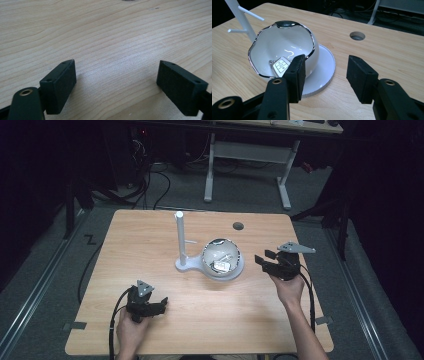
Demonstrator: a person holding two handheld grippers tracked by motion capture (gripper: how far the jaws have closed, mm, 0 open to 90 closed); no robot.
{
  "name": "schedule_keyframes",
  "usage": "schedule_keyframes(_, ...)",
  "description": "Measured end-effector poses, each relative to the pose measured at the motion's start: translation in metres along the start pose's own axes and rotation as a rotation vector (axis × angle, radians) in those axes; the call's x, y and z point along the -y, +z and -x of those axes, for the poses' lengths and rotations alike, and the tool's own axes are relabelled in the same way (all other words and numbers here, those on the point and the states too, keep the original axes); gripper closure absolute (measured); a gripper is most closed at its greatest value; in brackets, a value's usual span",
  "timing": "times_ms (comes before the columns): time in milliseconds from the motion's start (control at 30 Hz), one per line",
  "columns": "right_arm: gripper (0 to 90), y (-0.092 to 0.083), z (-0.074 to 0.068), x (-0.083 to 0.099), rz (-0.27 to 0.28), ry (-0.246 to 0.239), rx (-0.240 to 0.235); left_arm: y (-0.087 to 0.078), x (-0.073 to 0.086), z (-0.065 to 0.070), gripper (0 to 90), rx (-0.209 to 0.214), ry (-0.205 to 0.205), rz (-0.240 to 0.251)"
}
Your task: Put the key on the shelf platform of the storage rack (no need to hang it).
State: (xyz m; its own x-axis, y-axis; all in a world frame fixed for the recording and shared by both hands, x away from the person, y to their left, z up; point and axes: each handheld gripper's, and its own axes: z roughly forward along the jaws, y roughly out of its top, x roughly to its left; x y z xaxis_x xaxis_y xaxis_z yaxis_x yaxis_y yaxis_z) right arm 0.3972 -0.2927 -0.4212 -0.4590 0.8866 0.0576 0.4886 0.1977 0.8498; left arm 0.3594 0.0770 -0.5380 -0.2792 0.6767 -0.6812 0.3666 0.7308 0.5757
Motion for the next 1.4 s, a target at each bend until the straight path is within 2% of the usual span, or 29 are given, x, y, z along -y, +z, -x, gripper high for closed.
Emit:
schedule_keyframes(167,50.0,-0.008,0.005,0.005,0.009,0.019,0.011,0.0,0.0,0.0,16.3,0.0,0.0,0.0)
schedule_keyframes(333,49.9,-0.012,0.008,0.013,-0.008,0.029,0.022,0.0,0.0,0.0,16.2,0.0,-0.001,0.0)
schedule_keyframes(767,49.8,-0.037,0.019,0.029,0.022,0.07,0.034,0.0,0.0,0.0,16.2,0.0,0.0,0.001)
schedule_keyframes(1400,49.1,-0.06,0.02,0.049,0.037,0.092,0.031,0.0,0.0,0.0,16.3,0.0,0.0,0.0)
